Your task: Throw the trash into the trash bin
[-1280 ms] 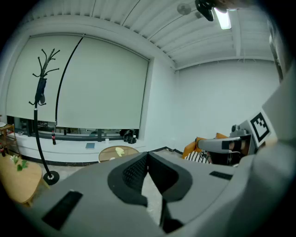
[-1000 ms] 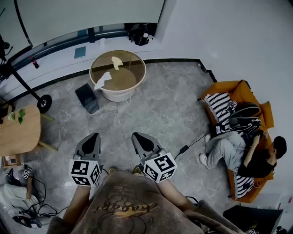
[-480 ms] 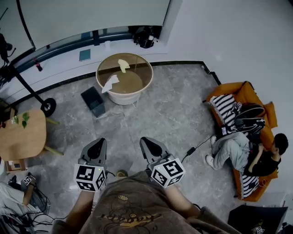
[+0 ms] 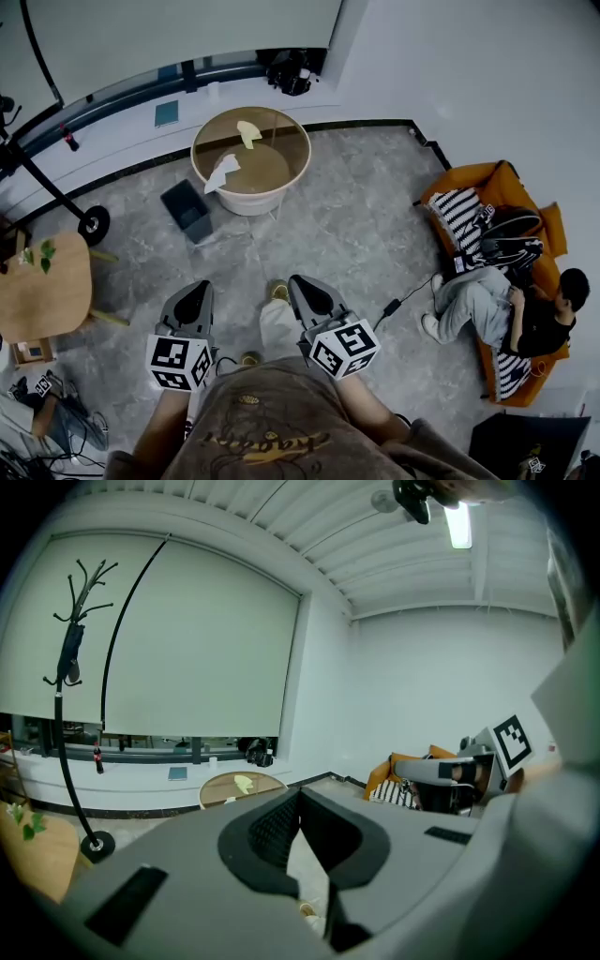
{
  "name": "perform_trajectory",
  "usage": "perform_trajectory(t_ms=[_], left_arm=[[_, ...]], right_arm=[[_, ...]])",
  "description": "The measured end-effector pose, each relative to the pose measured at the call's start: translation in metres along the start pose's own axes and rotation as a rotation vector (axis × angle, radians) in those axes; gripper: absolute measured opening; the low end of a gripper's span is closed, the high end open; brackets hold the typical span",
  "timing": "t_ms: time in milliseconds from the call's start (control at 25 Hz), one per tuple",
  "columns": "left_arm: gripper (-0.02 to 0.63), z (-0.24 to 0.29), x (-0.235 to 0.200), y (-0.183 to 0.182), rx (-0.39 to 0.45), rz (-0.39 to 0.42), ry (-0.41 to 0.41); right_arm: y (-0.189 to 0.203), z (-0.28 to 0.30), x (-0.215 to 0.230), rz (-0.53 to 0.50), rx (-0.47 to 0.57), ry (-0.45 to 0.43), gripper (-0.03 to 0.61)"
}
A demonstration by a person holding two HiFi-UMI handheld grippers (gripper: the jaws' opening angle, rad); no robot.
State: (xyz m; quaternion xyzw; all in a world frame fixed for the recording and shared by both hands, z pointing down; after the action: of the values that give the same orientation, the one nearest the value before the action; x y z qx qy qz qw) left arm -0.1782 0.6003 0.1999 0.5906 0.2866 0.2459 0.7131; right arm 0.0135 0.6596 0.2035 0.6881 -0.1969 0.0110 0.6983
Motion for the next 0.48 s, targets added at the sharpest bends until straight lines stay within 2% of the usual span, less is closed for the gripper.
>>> perform_trajectory(t_ms=[480], left_arm=[[0.017,0.071,-0.034,-0.001,-0.028,-0.027,0.000]], right_arm=[[-0.002,0.065,0.042,-0.001,-0.048,-0.014,0.020]])
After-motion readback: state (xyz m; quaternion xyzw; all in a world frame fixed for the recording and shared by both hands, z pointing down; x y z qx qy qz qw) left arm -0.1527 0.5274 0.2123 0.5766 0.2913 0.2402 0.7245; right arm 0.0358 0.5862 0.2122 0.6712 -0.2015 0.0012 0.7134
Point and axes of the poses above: the fingertips, and each gripper's own axes: z forward along the fingers, x to its right, y out of its underside, the point moved 4 cm from there along -z, backward along the fingers, and after that the axes turned 10 degrees about x, right-handed, at the moved point
